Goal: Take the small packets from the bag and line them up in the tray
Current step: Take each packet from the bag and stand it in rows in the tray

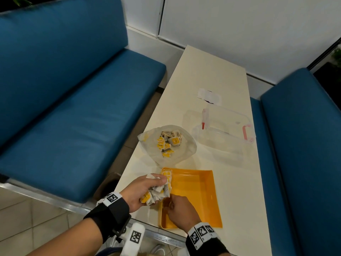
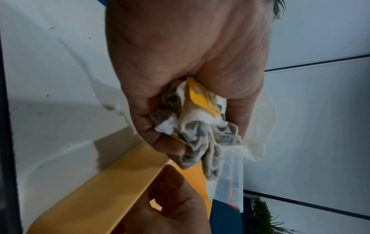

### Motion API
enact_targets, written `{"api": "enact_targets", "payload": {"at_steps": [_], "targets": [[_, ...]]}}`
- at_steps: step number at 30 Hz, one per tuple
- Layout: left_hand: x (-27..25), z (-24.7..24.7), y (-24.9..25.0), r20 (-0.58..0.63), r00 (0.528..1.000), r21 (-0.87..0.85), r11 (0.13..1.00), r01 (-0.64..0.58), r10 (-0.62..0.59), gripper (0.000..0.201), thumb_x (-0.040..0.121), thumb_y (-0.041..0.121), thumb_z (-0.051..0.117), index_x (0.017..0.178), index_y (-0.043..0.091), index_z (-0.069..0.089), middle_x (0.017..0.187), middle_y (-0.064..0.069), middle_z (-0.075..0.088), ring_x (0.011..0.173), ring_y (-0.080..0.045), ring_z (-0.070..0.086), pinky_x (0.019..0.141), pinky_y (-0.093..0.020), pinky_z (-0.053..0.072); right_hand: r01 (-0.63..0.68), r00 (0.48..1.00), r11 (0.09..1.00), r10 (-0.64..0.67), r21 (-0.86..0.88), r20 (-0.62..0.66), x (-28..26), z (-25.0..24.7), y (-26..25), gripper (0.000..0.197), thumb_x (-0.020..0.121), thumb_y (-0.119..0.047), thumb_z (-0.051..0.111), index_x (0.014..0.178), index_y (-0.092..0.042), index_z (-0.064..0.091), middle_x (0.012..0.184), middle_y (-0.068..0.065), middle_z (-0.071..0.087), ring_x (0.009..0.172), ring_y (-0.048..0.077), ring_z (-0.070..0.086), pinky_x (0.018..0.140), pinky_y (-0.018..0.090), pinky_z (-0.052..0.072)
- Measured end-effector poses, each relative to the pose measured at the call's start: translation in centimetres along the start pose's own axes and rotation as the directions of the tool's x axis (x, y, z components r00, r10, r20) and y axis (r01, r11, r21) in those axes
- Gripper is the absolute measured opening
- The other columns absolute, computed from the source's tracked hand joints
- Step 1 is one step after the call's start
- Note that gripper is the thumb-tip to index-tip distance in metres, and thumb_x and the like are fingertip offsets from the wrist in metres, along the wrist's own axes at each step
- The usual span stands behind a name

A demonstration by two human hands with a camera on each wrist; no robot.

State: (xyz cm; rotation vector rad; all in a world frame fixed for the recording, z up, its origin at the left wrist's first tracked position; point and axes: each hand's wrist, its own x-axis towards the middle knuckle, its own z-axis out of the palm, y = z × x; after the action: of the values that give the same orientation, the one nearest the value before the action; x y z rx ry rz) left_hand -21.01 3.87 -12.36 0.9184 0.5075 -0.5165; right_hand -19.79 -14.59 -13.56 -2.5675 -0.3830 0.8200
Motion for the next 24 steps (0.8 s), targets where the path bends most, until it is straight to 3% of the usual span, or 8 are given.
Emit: {"api": "enact_targets", "payload": {"at_steps": [3,7,10,13,16,20,24], "targets": [[-0.1,0.1,0.1,-0.007,1.000,0.006,1.000,0.003,-0.003,0.052,0.077,0.024,0.080,0.124,0.005,0.067,0.106,-0.020,0.072,0.088,-0.031,0.068,0.071,-0.034,0.054,0.021,1.000,0.999,-0.020,0.027,-0.006,0.2,-0.1,-0.2,0.023,0.088,-0.026,0.058,0.109,-0.027,0.066,0.102,0.001,0.072,0.096,0.024,0.066,0.080,0.035,0.053],[-0.3,0.0,0.3,0.001,1.000,-0.003,1.000,0.019,-0.019,0.049,0.083,0.025,0.078,0.126,0.004,0.066,0.105,-0.020,0.073,0.085,-0.031,0.070,0.069,-0.032,0.055,0.018,1.000,0.999,-0.018,0.042,0.020,0.0,-1.0,0.0,0.009,0.087,-0.033,0.057,0.091,-0.034,0.065,0.080,-0.010,0.066,0.079,0.016,0.062,0.077,0.033,0.055],[-0.5,-0.2,0.6,0.010,0.999,-0.024,0.999,0.031,-0.031,0.042,0.088,0.028,0.075,0.124,0.008,0.067,0.103,-0.016,0.073,0.081,-0.027,0.071,0.066,-0.030,0.055,0.000,0.995,0.998,0.006,0.061,-0.096,-0.1,-3.1,0.3,0.004,0.088,-0.032,0.061,0.084,-0.033,0.063,0.079,-0.007,0.067,0.076,0.011,0.065,0.073,0.033,0.056],[-0.5,-0.5,0.6,-0.003,0.999,-0.039,0.998,0.042,-0.042,0.046,0.087,0.034,0.075,0.127,0.010,0.068,0.109,-0.014,0.073,0.087,-0.027,0.071,0.072,-0.031,0.055,0.103,0.969,0.972,-0.049,0.212,-0.244,-0.4,-5.6,-0.6,0.008,0.088,-0.024,0.066,0.087,-0.032,0.064,0.081,-0.007,0.065,0.073,0.009,0.064,0.073,0.032,0.057],[-0.5,-0.5,0.7,-0.028,0.998,-0.060,0.997,0.055,-0.057,0.043,0.088,0.042,0.071,0.121,0.015,0.072,0.104,-0.011,0.073,0.082,-0.024,0.069,0.071,-0.031,0.050,0.302,0.916,0.932,-0.225,0.202,-0.331,-1.0,-6.9,-2.6,0.012,0.088,-0.022,0.069,0.094,-0.032,0.066,0.089,-0.012,0.062,0.081,0.007,0.061,0.071,0.016,0.049],[-0.4,-0.4,0.7,0.006,0.996,-0.118,0.989,0.089,-0.089,0.037,0.092,0.054,0.062,0.107,0.021,0.072,0.102,-0.010,0.068,0.076,-0.020,0.064,0.068,-0.031,0.044,0.404,0.887,0.908,-0.357,0.116,-0.293,-1.1,-6.6,-5.1,0.022,0.084,-0.042,0.070,0.104,-0.032,0.067,0.093,-0.017,0.052,0.083,0.005,0.056,0.074,0.016,0.047],[-0.3,-0.4,1.1,-0.021,0.995,-0.157,0.983,0.092,-0.096,0.043,0.098,0.056,0.051,0.094,0.018,0.073,0.097,-0.012,0.072,0.072,-0.021,0.066,0.067,-0.031,0.045,0.371,0.907,0.927,-0.350,0.054,-0.233,-0.2,-6.3,-6.5,0.034,0.080,-0.041,0.075,0.110,-0.029,0.065,0.100,-0.016,0.050,0.084,-0.002,0.051,0.076,0.013,0.045]]}}
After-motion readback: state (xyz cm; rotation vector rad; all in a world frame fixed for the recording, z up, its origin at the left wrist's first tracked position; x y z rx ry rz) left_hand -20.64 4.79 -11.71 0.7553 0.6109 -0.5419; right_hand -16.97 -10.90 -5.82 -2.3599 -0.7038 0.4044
